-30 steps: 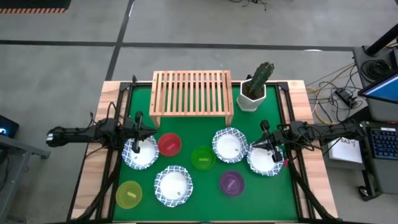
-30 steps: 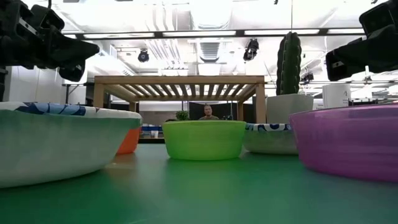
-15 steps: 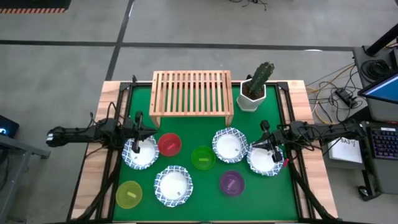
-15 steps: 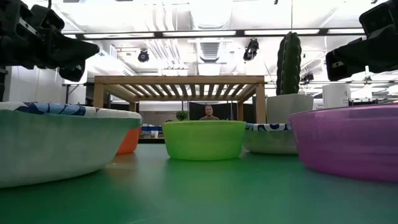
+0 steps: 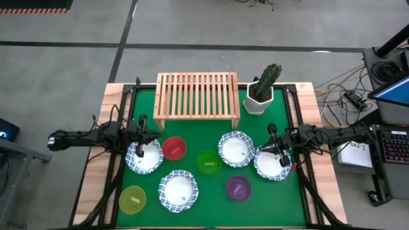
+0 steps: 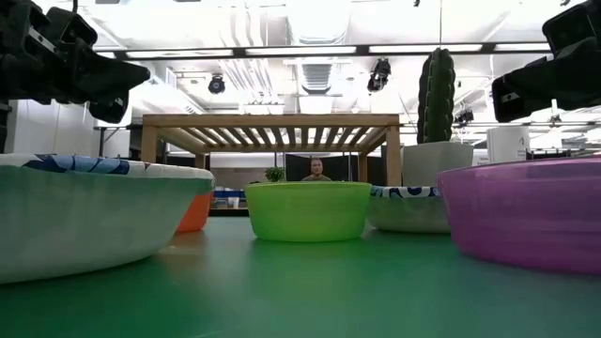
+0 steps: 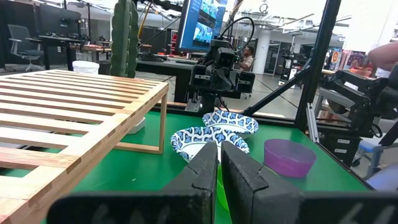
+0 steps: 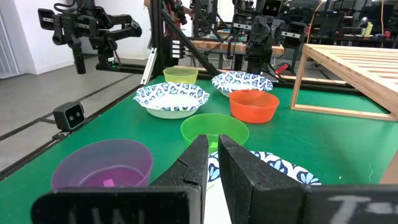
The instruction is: Place and stack bowls onto a shelf
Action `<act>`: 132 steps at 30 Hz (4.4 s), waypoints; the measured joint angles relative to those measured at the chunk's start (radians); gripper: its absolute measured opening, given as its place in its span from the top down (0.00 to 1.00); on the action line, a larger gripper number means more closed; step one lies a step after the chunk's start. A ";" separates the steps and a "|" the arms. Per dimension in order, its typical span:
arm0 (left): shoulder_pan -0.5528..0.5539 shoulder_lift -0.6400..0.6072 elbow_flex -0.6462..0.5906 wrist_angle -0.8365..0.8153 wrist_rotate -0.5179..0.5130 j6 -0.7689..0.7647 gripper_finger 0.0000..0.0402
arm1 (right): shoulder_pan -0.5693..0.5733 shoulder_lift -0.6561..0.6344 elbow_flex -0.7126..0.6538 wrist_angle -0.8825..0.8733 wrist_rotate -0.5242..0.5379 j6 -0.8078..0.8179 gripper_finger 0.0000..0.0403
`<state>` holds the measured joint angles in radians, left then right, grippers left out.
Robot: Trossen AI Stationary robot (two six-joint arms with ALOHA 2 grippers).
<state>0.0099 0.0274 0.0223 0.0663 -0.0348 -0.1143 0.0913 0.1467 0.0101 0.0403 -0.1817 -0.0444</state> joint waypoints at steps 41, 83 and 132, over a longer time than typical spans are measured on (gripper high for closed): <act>0.000 0.000 0.000 0.352 -0.085 -0.127 0.99 | 0.000 0.001 0.000 -0.010 0.055 -0.143 0.93; 0.000 0.538 0.578 -0.089 -0.089 0.214 0.99 | 0.000 0.227 0.268 0.244 0.367 0.209 0.93; 0.000 0.672 0.603 -0.184 -0.114 0.203 0.99 | 0.317 1.353 1.362 -1.153 0.185 0.464 0.93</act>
<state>0.0097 0.6998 0.6254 -0.1178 -0.1486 0.0883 0.4081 1.4994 1.3719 -1.1132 0.0037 0.4192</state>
